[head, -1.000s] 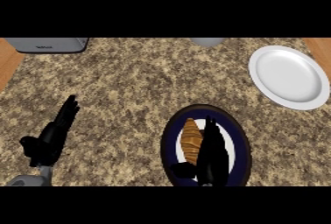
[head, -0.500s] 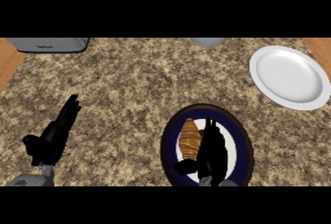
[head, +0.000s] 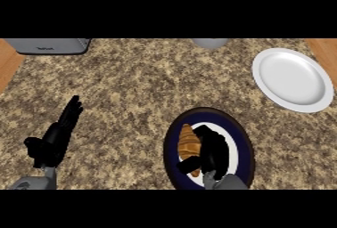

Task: Pick the croissant from the plate and place it in the plate

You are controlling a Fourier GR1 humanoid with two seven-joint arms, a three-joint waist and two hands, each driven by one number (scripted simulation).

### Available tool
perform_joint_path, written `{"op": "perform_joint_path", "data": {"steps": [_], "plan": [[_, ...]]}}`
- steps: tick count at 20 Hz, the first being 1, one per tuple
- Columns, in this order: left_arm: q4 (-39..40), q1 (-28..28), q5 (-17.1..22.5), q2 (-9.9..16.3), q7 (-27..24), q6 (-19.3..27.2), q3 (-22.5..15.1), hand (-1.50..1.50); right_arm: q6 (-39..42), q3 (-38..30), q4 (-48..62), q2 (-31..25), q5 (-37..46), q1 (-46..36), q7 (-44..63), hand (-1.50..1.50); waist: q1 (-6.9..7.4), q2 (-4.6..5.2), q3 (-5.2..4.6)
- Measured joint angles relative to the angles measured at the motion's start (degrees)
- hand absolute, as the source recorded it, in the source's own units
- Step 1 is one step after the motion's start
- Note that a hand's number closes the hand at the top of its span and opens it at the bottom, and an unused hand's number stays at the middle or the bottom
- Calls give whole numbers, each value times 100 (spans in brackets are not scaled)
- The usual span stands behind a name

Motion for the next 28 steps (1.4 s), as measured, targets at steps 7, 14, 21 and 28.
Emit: {"op": "perform_joint_path", "data": {"steps": [7, 14, 21, 28], "plan": [[130, 50, 17, 88, -45, -82, 240, 0, -163, -721, -437, -1233, -308, 591, -463, 150, -165, -34, 27], [32, 222, 91, 122, -31, -85, 343, 0, -354, -2393, -342, -3405, -1125, 1704, -1637, 150, -346, -2, 50], [-34, 126, -5, 22, 64, -105, 283, 0, -342, -3767, -937, -4458, -2099, 2846, -2939, 150, -187, 33, 46], [4, 113, -138, -69, -4, -122, 262, 0, -475, -4735, -2006, -4807, -2015, 3369, -2994, 150, -117, 44, 43]]}}
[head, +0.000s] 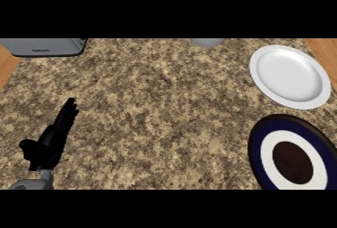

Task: Pick the croissant from the plate and place it in the plate

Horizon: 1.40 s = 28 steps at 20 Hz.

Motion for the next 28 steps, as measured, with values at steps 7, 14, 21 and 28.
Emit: {"op": "perform_joint_path", "data": {"steps": [7, 14, 21, 28], "plan": [[70, -56, -89, -78, -47, -117, 59, 0, 475, -509, -360, -75, 129, -606, 215, 150, 90, 15, 2], [69, -194, -137, -121, 70, -240, 146, 0, 1115, -273, 278, -97, 298, -1978, 300, 150, 176, 32, 5], [118, -241, -180, -142, 59, -361, 210, 0, 1290, 355, 1818, 350, 513, -3667, -81, 150, 251, 47, 7], [-177, -147, -236, -173, 262, -389, 202, 0, 916, 656, 3813, 1041, 936, -5147, -736, 150, 287, 57, 10]]}}
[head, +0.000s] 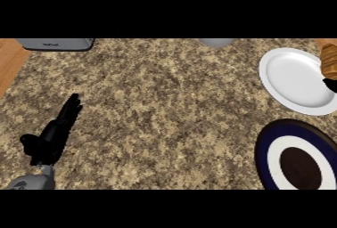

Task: Pick the croissant from the plate and place it in the plate

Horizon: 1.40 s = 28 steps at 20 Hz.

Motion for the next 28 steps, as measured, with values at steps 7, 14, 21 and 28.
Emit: {"op": "perform_joint_path", "data": {"steps": [7, 14, 21, 28], "plan": [[151, -122, -136, -161, -88, 52, -46, 0, -800, -348, 1827, 526, 59, -1126, -549, -150, 37, 30, 6], [213, -183, -192, -208, -120, 36, -27, 0, -1396, -855, 3373, 699, -52, -1954, -708, -150, 72, 51, 9], [172, -169, -183, -197, -107, 8, 40, 0, -1970, -1682, 3687, 709, -783, -2034, -1699, -150, 56, 60, 17], [91, -104, -126, -123, 5, -16, 168, 0, -1717, -2806, 3177, 665, -2102, -1530, -2957, -150, -94, 4, 15]]}}
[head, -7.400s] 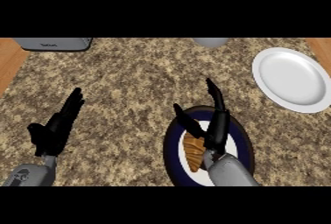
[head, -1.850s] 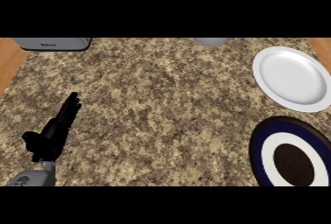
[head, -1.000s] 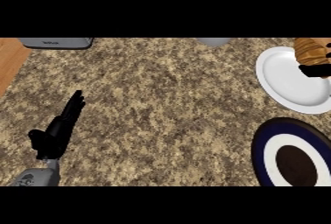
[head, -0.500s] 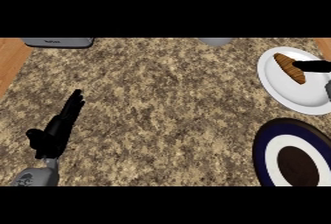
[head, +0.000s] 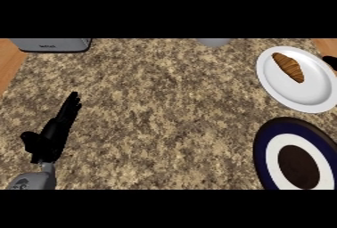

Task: Pick the croissant from the plate and place it in the plate

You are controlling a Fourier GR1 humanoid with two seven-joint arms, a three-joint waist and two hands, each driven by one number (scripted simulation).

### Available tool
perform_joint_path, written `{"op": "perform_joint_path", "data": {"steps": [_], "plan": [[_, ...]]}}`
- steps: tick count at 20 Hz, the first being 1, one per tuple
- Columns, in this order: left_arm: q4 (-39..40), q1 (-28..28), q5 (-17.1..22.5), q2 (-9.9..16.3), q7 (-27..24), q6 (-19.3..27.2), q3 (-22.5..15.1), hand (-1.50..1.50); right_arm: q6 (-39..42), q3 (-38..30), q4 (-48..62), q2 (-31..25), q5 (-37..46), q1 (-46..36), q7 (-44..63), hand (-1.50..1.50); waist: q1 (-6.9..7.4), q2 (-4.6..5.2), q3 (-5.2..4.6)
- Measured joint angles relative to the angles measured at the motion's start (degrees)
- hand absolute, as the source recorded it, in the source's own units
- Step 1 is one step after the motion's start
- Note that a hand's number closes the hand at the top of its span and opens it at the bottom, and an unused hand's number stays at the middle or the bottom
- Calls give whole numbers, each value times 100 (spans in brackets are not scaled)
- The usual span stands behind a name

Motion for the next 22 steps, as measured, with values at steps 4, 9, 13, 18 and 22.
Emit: {"op": "perform_joint_path", "data": {"steps": [4, 9, 13, 18, 22], "plan": [[-35, 120, 5, -1, -21, -35, 29, 0, 620, -490, -288, -64, -673, 662, -717, -150, -65, -25, -7], [56, 157, -101, -69, -170, 15, 45, 0, 1495, -812, -458, -221, -1213, 1584, -1461, -150, -94, -32, -12], [58, 84, -140, -127, -90, 29, 51, 0, 2126, -885, -523, -366, -1472, 2185, -1894, -150, -94, -35, -13], [148, 36, -185, -144, -132, -58, 124, 0, 2513, -847, -352, -506, -1672, 2633, -2317, -150, -75, -33, -13], [121, 51, -188, -160, -134, -142, 187, 0, 2642, -802, 22, -577, -1772, 2796, -2774, -150, -58, -30, -14]]}}
